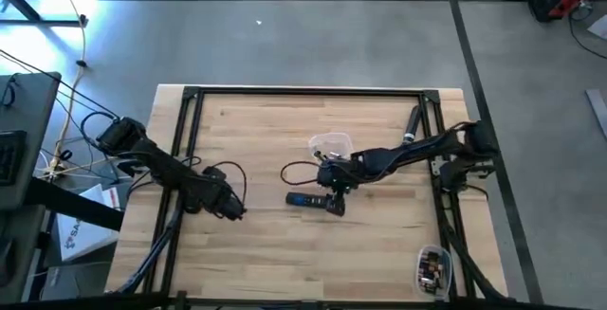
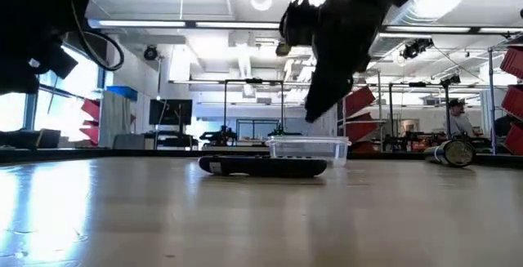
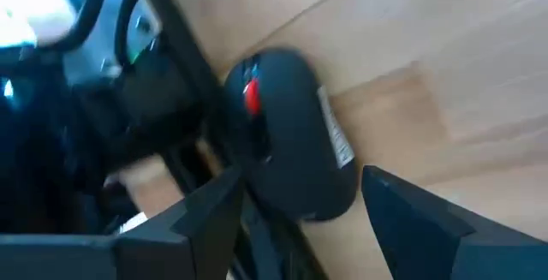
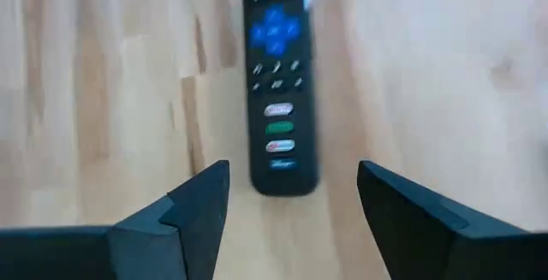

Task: Insert battery
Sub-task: Insert the black battery into the computer mouse

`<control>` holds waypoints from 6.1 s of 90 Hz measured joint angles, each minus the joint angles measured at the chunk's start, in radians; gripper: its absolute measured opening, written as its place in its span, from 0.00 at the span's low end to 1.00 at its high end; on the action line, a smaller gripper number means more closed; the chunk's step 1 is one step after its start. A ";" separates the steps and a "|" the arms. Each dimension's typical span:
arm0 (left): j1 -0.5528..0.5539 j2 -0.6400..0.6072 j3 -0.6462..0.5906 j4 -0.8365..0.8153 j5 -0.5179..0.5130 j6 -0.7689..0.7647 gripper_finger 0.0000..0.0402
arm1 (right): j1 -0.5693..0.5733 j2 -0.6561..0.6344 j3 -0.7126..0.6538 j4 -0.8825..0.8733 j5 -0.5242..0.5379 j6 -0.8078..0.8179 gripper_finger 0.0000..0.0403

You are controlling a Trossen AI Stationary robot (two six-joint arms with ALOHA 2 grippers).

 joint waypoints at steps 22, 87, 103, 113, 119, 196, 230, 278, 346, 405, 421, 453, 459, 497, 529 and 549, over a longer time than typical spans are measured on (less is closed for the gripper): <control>-0.002 0.000 -0.098 0.152 0.105 -0.004 0.54 | 0.066 -0.018 0.000 -0.027 0.046 -0.008 0.57; -0.001 0.001 0.097 0.212 -0.217 0.089 0.54 | 0.062 -0.018 0.001 0.020 0.046 -0.079 0.57; -0.014 0.002 0.094 0.170 -0.242 0.272 0.54 | 0.063 -0.018 0.001 0.020 0.046 -0.119 0.57; -0.027 0.002 0.094 0.168 -0.262 0.460 0.54 | 0.065 -0.016 0.001 0.023 0.046 -0.131 0.57; -0.031 -0.006 0.095 0.164 -0.229 0.559 0.54 | 0.069 -0.016 0.001 0.037 0.046 -0.132 0.57; 0.125 -0.213 -0.069 0.297 -0.145 1.023 0.76 | 0.034 -0.015 0.001 0.178 0.053 -0.137 0.57; 0.154 -0.209 -0.161 0.462 -0.130 1.131 0.76 | 0.034 -0.015 0.001 0.177 0.040 -0.127 0.57; 0.109 -0.060 -0.227 0.604 -0.085 1.094 0.73 | 0.044 -0.017 0.001 0.106 0.034 -0.197 0.57; 0.110 -0.274 -0.257 1.421 -0.402 1.185 0.62 | 0.222 -0.546 -0.393 0.034 0.175 0.077 0.57; 0.110 0.299 -0.068 2.315 -0.319 1.479 0.62 | 0.949 -0.520 -0.277 -0.364 0.066 1.185 0.57; 0.088 0.406 0.079 2.304 -0.306 1.507 0.62 | 1.057 -0.472 -0.281 -0.381 0.071 1.263 0.57; 0.033 0.447 0.129 2.281 -0.461 1.508 0.62 | 1.098 -0.239 -0.282 -0.339 0.012 1.123 0.57; 0.028 0.447 0.129 2.280 -0.477 1.503 0.62 | 1.098 -0.210 -0.282 -0.302 0.012 1.094 0.57; 0.037 0.447 0.128 2.256 -0.543 1.448 0.62 | 1.102 -0.153 -0.250 -0.134 0.071 1.058 0.52; 0.054 0.447 0.128 2.250 -0.545 1.434 0.63 | 1.147 -0.138 -0.235 -0.179 0.164 1.047 0.30; 0.054 0.447 0.128 2.249 -0.543 1.417 0.63 | 1.147 -0.085 -0.235 -0.164 0.157 1.032 0.22</control>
